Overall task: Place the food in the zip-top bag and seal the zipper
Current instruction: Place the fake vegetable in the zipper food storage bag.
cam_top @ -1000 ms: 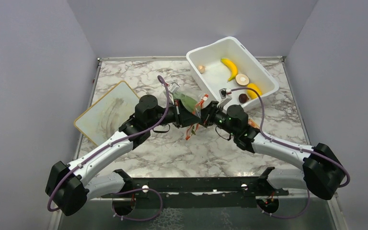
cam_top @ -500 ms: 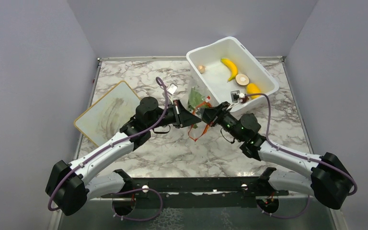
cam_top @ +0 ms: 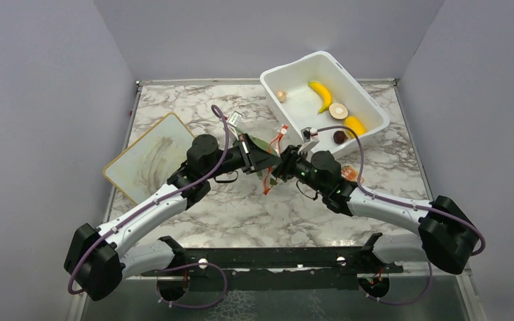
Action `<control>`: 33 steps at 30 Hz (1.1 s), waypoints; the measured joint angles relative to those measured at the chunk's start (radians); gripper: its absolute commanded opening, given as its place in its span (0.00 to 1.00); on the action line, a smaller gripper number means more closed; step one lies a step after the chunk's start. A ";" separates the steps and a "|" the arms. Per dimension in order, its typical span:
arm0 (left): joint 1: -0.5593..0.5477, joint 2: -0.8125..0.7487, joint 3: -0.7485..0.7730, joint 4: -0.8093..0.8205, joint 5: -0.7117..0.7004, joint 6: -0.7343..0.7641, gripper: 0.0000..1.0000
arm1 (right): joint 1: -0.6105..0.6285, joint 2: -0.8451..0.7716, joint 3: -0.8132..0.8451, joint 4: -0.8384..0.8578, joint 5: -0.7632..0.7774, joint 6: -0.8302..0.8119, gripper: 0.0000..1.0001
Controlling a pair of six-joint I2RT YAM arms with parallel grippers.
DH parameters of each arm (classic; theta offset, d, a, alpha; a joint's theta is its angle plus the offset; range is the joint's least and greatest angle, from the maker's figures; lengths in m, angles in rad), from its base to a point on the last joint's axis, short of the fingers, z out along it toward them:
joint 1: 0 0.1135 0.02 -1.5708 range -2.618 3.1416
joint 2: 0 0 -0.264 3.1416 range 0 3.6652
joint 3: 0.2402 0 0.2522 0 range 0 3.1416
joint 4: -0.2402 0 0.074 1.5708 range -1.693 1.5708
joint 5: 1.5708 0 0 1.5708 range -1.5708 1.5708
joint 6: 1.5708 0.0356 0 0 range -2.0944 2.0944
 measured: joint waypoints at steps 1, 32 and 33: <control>0.000 0.000 0.000 0.001 0.000 -0.003 0.00 | 0.002 -0.003 0.009 -0.031 0.003 -0.002 0.41; 0.068 0.003 -0.005 -0.018 0.011 -0.010 0.00 | 0.002 -0.352 0.360 -1.059 0.051 -0.191 0.35; 0.071 0.004 -0.005 -0.018 0.011 -0.008 0.00 | 0.002 -0.361 0.346 -1.056 0.061 -0.164 0.35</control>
